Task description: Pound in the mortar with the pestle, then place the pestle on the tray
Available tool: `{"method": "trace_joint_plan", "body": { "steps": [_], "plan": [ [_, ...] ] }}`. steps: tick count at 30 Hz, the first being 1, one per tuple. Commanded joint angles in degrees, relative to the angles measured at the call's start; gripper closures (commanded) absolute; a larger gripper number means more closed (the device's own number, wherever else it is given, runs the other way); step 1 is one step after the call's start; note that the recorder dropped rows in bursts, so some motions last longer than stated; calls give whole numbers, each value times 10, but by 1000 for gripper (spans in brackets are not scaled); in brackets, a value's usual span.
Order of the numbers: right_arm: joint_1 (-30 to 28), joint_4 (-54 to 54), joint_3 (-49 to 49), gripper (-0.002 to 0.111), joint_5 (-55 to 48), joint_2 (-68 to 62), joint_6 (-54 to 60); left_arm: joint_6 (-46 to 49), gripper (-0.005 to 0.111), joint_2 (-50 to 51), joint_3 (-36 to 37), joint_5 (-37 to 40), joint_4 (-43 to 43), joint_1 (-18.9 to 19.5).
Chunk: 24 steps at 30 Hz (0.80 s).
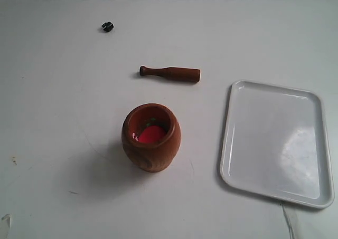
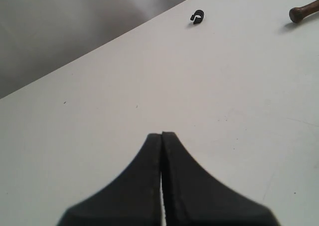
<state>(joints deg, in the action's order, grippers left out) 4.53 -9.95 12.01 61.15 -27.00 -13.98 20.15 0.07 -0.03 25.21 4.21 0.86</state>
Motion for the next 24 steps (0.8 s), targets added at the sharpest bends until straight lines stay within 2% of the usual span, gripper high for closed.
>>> {"method": "trace_joint_plan", "body": {
  "steps": [1,9,13,14,15,16,17,19,20,21,23,24],
  "plan": [
    [1,-103,95,108,-54,-103,-76,-5,107,-1,0,-2,-4,-4],
    [1,-253,261,108,-256,-251,-168,-5,107,-1,0,-2,-4,-4],
    [8,-274,340,108,-468,-305,-200,-5,107,-1,0,-2,-4,-4],
    [25,-282,379,108,-574,-331,-200,-5,107,-1,0,-2,-4,-4],
    [38,-284,400,108,-631,-343,-194,-5,107,-1,0,-2,-4,-4],
    [73,-283,440,108,-729,-371,-185,-5,107,-1,0,-2,-4,-4],
    [90,-278,460,108,-765,-382,-173,-5,107,-1,0,-2,-4,-4],
    [147,-225,524,108,-898,-431,-92,-5,107,-1,0,-2,-4,-4],
    [172,-163,578,108,-995,-474,-25,-5,107,-1,0,-2,-4,-4],
    [179,-128,601,108,-1040,-497,3,-5,107,-1,0,-2,-4,-4],
    [183,-4,705,108,-1174,-581,132,-5,107,-1,0,-2,-4,-4],
    [183,21,724,108,-1203,-602,159,-5,107,-1,0,-2,-4,-4]
  ]
}}
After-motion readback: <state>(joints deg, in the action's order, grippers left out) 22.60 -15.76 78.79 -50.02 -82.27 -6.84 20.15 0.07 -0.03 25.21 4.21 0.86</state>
